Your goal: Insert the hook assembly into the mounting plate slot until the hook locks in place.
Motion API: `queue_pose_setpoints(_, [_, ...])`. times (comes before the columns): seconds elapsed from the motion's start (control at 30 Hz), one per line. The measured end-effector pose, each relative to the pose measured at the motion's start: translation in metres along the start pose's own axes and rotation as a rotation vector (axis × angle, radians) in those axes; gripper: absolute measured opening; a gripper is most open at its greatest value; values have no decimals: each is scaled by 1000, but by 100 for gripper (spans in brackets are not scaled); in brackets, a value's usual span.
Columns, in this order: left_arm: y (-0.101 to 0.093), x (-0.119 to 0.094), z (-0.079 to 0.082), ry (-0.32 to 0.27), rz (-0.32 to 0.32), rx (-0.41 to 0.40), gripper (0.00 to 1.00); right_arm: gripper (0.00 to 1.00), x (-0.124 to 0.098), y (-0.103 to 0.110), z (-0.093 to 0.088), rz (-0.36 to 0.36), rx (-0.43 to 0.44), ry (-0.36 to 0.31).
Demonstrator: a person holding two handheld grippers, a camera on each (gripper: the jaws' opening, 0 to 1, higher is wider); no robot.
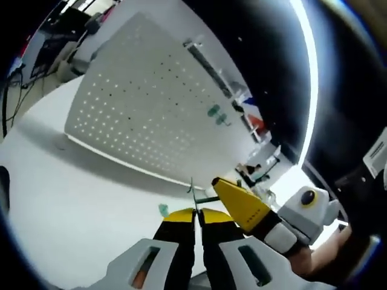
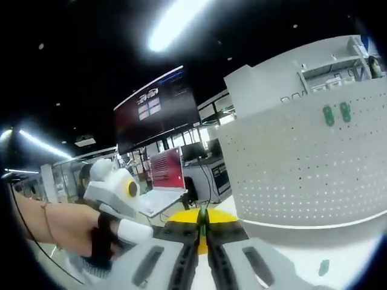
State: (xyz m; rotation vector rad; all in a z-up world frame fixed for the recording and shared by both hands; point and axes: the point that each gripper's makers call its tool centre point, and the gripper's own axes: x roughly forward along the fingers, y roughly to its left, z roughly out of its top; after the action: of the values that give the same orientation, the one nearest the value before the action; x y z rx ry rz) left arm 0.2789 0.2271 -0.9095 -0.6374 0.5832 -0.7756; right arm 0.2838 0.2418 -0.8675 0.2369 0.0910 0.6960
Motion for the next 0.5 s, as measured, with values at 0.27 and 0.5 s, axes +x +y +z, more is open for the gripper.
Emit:
queue_pose_setpoints(0.27, [1, -1, 10, -21, 32, 55, 1, 2, 1, -2, 3, 1, 19, 48])
queue_pose_setpoints(0.5, [7, -10, 29, -24, 160, 330, 1, 9, -12, -3, 18, 47, 130, 50])
